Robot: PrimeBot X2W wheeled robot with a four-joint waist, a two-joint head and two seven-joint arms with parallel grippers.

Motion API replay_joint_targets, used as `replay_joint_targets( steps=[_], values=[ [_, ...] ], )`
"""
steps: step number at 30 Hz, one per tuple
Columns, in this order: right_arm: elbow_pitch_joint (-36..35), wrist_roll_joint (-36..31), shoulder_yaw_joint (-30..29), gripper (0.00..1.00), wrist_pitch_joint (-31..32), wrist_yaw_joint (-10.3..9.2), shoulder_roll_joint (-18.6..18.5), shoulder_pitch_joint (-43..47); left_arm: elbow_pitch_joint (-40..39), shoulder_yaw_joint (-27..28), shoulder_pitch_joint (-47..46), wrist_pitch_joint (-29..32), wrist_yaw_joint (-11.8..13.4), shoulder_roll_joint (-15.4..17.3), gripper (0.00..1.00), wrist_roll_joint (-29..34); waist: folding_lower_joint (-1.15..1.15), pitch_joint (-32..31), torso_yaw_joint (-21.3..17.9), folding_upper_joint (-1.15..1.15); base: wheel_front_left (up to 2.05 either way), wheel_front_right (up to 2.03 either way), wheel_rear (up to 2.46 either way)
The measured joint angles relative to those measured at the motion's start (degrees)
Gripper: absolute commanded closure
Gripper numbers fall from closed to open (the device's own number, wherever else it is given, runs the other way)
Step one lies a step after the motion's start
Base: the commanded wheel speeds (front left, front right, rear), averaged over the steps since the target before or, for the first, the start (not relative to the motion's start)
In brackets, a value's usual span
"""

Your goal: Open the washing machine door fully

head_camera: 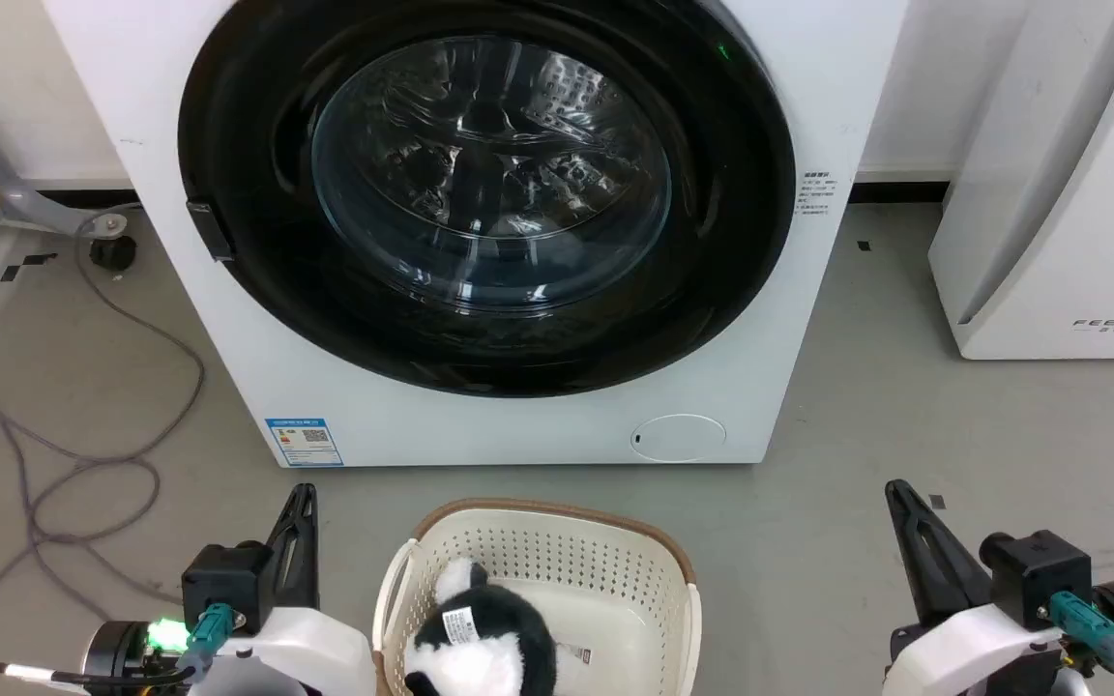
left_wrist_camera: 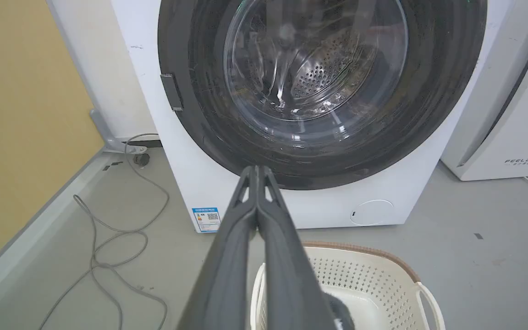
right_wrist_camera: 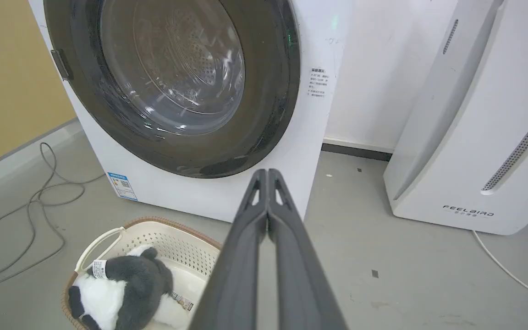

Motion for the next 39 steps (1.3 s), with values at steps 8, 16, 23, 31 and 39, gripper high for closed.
replay_joint_targets(
  steps=[8, 16, 23, 31, 39],
  values=[
    [0.0, 0.0, 0.0, 0.00, 0.0, 0.00, 0.0, 0.0, 0.0, 0.0, 0.0, 0.0, 0.0, 0.0, 0.00, 0.0, 0.00, 0.0, 0.0, 0.00, 0.00, 0.00, 0.00],
    [0.3, 0.7, -0.1, 0.00, -0.3, 0.00, 0.0, 0.0, 0.4, -0.3, 0.0, -0.5, 0.1, 0.0, 0.00, -0.1, 0.00, 0.0, 0.0, 0.00, 0.00, 0.00, 0.00],
    [1.1, 1.7, -0.1, 1.00, -0.9, 0.00, 0.0, 0.0, 1.0, -0.9, 0.0, -1.2, 0.1, 0.0, 0.00, -0.6, 0.00, -0.1, -0.1, 0.00, 0.00, 0.00, 0.00],
    [1.9, 5.8, -0.4, 1.00, -2.2, 0.00, 0.0, 0.0, 1.5, -1.3, 0.0, -2.2, 0.1, 0.0, 0.00, -1.5, 0.00, -0.1, 0.0, 0.00, 0.00, 0.00, 0.00],
    [2.5, 15.4, -1.6, 1.00, -3.2, 0.00, 0.0, 0.0, 2.1, -1.7, 0.0, -3.2, 0.1, 0.0, 0.00, -2.1, 0.00, -0.2, 0.2, 0.00, 0.00, 0.00, 0.00]
  ],
)
